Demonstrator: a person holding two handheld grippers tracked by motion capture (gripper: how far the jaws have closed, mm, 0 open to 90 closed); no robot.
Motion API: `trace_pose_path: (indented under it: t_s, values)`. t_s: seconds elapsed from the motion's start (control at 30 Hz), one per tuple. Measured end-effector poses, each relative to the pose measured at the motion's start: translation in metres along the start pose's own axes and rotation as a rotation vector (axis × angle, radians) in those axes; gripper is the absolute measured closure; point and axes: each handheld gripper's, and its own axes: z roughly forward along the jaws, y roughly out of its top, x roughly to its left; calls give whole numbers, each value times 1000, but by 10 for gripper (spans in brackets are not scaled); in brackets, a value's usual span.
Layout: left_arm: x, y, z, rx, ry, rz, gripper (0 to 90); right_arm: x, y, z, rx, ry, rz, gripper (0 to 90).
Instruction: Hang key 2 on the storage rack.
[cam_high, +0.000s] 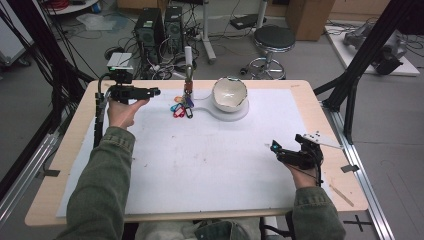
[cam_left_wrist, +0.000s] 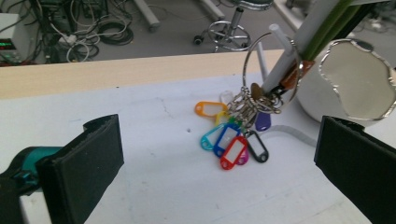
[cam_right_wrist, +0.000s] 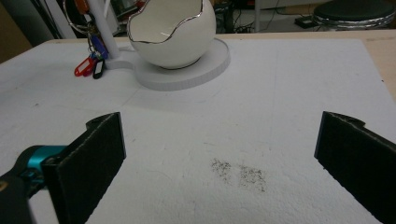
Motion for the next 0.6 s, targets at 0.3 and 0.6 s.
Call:
trace_pose_path:
  t_s: [0.3, 0.6]
  values:
    - [-9, -5, -13, -5, -1, 35, 16, 0, 0, 0, -2, 5, 10, 8]
    - [-14, -17, -29, -9, 28, 57, 16, 0, 0, 0, -2, 7, 9, 8]
